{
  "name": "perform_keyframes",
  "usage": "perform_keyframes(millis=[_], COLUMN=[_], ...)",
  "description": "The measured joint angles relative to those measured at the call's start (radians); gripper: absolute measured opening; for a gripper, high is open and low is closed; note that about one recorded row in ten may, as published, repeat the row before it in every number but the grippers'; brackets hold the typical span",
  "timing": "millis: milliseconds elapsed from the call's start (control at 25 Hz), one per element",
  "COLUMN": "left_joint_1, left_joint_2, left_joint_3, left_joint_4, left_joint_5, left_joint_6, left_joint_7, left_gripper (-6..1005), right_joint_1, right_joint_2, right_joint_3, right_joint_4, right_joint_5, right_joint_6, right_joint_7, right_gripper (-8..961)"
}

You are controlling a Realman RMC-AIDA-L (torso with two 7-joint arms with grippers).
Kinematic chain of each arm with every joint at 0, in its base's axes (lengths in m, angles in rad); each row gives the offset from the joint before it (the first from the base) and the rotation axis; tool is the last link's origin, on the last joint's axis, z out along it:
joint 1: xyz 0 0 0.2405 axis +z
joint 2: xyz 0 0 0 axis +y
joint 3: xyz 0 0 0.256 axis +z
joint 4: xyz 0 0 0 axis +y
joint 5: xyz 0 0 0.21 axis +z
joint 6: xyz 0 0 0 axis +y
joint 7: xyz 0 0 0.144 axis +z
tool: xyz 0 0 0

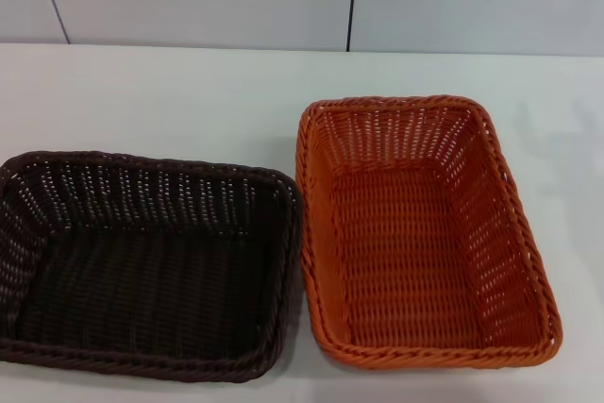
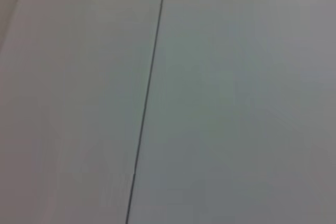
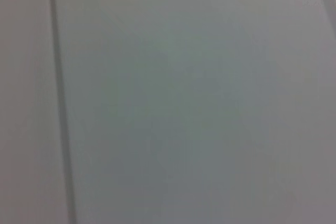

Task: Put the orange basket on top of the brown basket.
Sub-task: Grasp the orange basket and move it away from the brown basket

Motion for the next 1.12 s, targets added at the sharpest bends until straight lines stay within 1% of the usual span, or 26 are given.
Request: perform_keyframes(millis=[120, 280, 400, 480, 640, 760, 960, 1120], left_joint_1=[0.007, 0.008, 0.002, 0.0, -0.002, -0.003, -0.001, -0.001], left_joint_2=[0.002, 0.007, 0.008, 0.008, 0.009, 0.01, 0.01, 0.01], left_joint_3=[0.0, -0.001, -0.002, -0.002, -0.003, -0.003, -0.003, -0.003], left_joint_4=[0.032, 0.055, 0.066, 0.071, 0.072, 0.076, 0.09, 0.097], left_joint_5=[-0.003, -0.005, -0.01, -0.019, -0.031, -0.034, -0.041, -0.045], left_joint_6=[-0.013, -0.012, -0.007, -0.006, -0.005, -0.003, -0.001, -0.011], left_joint_7=[0.01, 0.01, 0.01, 0.009, 0.009, 0.009, 0.009, 0.005], left_gripper=[782, 782, 781, 781, 781, 781, 781, 781], right_joint_1=[-0.001, 0.003, 0.041, 0.08, 0.194, 0.271, 0.378, 0.458], right_joint_2=[-0.002, -0.005, -0.008, -0.013, -0.016, -0.014, -0.01, -0.005], right_joint_3=[0.014, 0.036, 0.055, 0.069, 0.118, 0.159, 0.234, 0.254], right_joint_4=[0.102, 0.243, 0.33, 0.372, 0.421, 0.421, 0.42, 0.404], right_joint_5=[-0.015, -0.019, -0.019, -0.019, -0.001, 0.057, 0.242, 0.285], right_joint_6=[0.173, 0.443, 0.658, 0.799, 1.099, 1.254, 1.515, 1.682], right_joint_7=[0.0, 0.0, -0.001, -0.015, -0.037, -0.062, -0.165, -0.2], right_gripper=[789, 786, 783, 782, 778, 776, 772, 768])
